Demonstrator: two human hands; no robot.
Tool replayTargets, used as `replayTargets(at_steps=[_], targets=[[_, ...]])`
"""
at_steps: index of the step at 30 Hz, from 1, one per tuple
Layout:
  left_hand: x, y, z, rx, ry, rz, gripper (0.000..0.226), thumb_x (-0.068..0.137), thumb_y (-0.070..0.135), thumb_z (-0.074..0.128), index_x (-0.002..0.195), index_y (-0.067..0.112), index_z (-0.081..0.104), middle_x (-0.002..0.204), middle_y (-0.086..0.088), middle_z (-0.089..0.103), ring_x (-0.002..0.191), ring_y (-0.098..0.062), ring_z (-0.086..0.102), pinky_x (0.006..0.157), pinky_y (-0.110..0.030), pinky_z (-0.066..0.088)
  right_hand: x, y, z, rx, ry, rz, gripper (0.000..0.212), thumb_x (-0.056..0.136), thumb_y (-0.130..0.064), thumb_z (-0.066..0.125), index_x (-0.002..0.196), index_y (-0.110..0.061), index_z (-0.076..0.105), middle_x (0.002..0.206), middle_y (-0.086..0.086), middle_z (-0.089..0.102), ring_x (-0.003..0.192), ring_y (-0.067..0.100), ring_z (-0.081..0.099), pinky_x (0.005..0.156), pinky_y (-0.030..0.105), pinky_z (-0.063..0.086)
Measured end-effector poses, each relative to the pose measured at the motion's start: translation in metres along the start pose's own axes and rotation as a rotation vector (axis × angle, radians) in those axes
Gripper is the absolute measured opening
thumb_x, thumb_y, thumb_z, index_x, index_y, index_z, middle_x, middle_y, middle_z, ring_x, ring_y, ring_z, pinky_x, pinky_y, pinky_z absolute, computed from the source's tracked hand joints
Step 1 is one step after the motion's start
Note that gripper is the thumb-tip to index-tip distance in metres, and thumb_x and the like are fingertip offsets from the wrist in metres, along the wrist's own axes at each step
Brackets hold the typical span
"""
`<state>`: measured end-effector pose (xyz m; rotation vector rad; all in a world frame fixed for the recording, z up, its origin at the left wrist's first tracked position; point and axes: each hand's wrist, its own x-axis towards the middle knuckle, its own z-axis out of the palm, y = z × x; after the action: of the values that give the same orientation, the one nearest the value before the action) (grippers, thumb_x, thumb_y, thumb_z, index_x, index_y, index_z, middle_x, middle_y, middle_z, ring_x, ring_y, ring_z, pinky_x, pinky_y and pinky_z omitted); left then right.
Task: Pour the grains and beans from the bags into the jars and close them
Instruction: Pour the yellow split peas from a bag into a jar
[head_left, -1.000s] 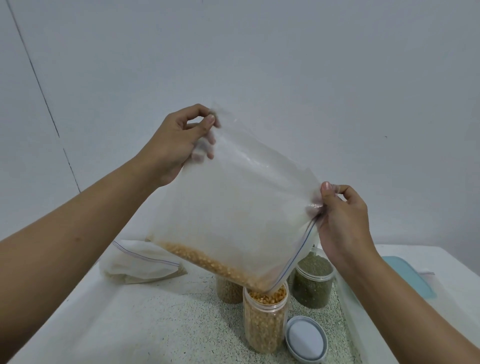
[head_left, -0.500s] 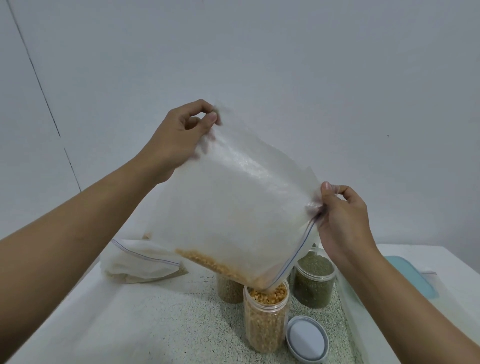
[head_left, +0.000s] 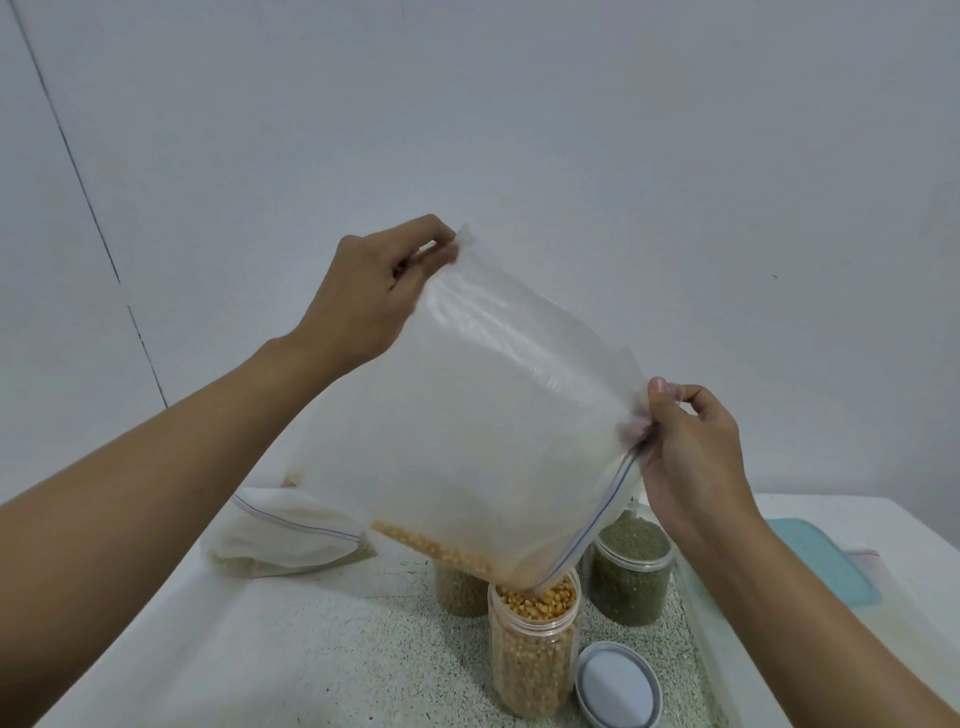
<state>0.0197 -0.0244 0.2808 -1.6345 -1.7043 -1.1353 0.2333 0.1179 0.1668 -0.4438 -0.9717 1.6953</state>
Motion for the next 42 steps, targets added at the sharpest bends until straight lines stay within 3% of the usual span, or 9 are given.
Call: replayTargets(at_steps=[14, 22, 31, 42], targets=[[0.023, 0.014, 0.005, -0.047, -0.053, -0.006, 0.022, 0.106, 0.028, 0.055, 0.095, 0.012, 0.065, 0.059, -0.015, 0.047, 0.055, -0.027, 0.040, 0.058, -0.035, 0.036, 0.006, 0.002, -0.005, 0.037, 0.027, -0.010, 0.023, 0.105, -0.008, 0.052, 0.082, -0.010, 0.045, 0.077, 0.002, 0.049, 0.057, 0.012, 0.041, 0.051, 0.020, 0.044], [0.025, 0.020, 0.012, -0.091, -0.086, -0.019, 0.022, 0.106, 0.027, 0.055, 0.095, 0.012, 0.065, 0.058, -0.012, 0.047, 0.054, -0.025, 0.041, 0.055, -0.024, 0.034, 0.004, -0.003, -0.013, 0.052, 0.043, -0.021, 0.023, 0.105, -0.008, 0.052, 0.084, -0.012, 0.045, 0.076, 0.002, 0.048, 0.057, 0.011, 0.040, 0.051, 0.019, 0.042], [0.027, 0.020, 0.015, -0.109, -0.103, -0.026, 0.022, 0.105, 0.029, 0.055, 0.095, 0.013, 0.065, 0.059, -0.014, 0.050, 0.048, -0.012, 0.042, 0.053, -0.016, 0.035, 0.000, 0.001, -0.015, 0.050, 0.063, -0.051, 0.021, 0.105, -0.010, 0.051, 0.085, -0.012, 0.044, 0.075, 0.002, 0.047, 0.057, 0.011, 0.039, 0.051, 0.018, 0.041], [0.043, 0.030, 0.019, -0.144, -0.142, 0.032, 0.018, 0.105, 0.028, 0.057, 0.096, 0.015, 0.067, 0.052, 0.006, 0.044, 0.049, -0.012, 0.040, 0.054, -0.020, 0.036, 0.008, 0.004, -0.017, 0.016, 0.144, -0.068, 0.022, 0.106, -0.012, 0.051, 0.085, -0.013, 0.046, 0.078, 0.005, 0.052, 0.064, 0.013, 0.049, 0.053, 0.019, 0.050]])
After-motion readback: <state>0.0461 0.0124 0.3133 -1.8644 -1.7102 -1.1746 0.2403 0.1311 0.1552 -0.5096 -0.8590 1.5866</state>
